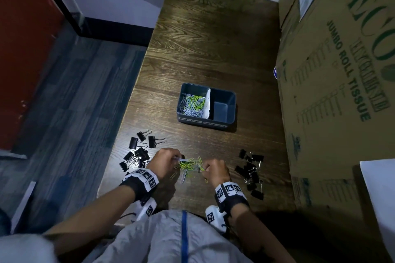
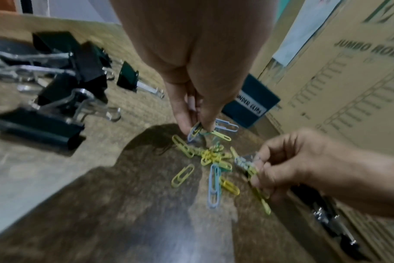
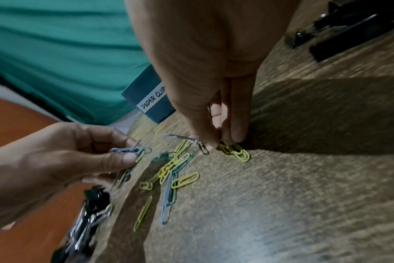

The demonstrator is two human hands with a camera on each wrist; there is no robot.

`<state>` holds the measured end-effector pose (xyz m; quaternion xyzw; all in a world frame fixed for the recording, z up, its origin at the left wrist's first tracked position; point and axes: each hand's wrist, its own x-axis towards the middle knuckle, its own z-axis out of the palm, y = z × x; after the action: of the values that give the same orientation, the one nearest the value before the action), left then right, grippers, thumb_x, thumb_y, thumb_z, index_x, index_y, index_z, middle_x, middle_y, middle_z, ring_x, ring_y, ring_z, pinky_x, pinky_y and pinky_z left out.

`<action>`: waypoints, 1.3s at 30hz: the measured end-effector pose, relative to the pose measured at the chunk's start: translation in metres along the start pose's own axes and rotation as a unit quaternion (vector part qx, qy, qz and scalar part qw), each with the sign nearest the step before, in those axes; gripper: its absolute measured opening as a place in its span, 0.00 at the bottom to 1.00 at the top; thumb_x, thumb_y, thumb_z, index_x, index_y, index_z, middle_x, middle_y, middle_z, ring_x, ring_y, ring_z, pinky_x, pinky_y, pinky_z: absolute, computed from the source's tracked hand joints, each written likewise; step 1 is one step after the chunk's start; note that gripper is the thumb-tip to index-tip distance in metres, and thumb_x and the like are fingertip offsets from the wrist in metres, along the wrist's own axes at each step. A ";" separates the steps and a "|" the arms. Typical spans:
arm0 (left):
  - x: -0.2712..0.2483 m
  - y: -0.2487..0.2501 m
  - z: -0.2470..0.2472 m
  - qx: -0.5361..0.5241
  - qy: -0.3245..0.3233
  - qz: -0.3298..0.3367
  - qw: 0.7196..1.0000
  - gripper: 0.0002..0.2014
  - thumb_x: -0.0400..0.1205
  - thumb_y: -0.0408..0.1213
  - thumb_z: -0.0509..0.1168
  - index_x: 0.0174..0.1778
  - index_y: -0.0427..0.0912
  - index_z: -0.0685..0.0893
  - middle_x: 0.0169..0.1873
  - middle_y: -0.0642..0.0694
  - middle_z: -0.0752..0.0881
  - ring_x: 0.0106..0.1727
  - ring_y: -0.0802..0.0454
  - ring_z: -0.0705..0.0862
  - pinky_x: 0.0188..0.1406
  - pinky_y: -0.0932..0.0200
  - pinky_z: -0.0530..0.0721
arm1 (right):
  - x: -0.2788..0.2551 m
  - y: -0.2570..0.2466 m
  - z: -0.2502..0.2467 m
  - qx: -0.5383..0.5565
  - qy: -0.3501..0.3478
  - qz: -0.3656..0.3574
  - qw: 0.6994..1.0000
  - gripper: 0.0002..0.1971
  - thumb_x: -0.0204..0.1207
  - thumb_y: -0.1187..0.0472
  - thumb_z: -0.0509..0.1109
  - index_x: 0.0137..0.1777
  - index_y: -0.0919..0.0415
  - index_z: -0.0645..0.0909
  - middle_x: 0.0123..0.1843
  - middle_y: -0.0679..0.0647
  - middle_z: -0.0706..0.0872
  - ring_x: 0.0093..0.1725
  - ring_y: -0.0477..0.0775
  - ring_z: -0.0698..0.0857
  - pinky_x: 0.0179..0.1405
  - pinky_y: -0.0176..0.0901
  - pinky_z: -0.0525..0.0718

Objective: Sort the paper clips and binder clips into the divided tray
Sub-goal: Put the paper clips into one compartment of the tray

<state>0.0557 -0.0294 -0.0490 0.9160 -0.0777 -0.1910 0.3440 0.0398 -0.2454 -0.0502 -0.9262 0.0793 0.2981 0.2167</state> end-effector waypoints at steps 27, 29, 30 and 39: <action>0.051 0.055 -0.076 0.050 0.107 0.013 0.993 0.10 0.79 0.23 0.68 0.50 0.41 0.87 0.51 0.47 0.85 0.42 0.54 0.84 0.36 0.74 0.78 | 0.052 -0.121 -0.178 0.099 0.161 -0.159 0.969 0.10 0.73 0.68 0.79 0.53 0.60 0.91 0.50 0.60 0.92 0.50 0.57 0.91 0.55 0.47 0.89; 0.036 0.040 -0.063 0.062 0.072 0.002 0.995 0.09 0.78 0.26 0.69 0.50 0.43 0.87 0.51 0.48 0.85 0.44 0.55 0.83 0.39 0.73 0.79 | 0.052 -0.112 -0.170 0.107 0.169 -0.162 0.966 0.11 0.75 0.69 0.76 0.56 0.59 0.91 0.49 0.61 0.92 0.48 0.57 0.91 0.53 0.44 0.88; 0.029 0.032 -0.057 0.071 0.050 -0.004 0.996 0.08 0.79 0.28 0.70 0.51 0.44 0.87 0.51 0.48 0.85 0.45 0.53 0.83 0.42 0.67 0.81 | 0.051 -0.107 -0.164 0.113 0.174 -0.165 0.964 0.10 0.76 0.70 0.74 0.54 0.58 0.90 0.46 0.61 0.92 0.45 0.56 0.91 0.51 0.45 0.89; -0.025 -0.007 -0.011 0.129 -0.123 -0.028 0.984 0.26 0.71 0.45 0.75 0.62 0.56 0.73 0.53 0.52 0.71 0.46 0.47 0.83 0.43 0.52 0.82 | 0.016 -0.013 -0.055 -0.022 0.002 -0.086 0.996 0.19 0.75 0.66 0.78 0.66 0.58 0.85 0.58 0.60 0.89 0.57 0.61 0.89 0.56 0.53 0.89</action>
<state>0.0374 -0.0104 -0.0390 0.9239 -0.1179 -0.3005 0.2054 0.0849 -0.2593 -0.0146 -0.9347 -0.0066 0.2787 0.2207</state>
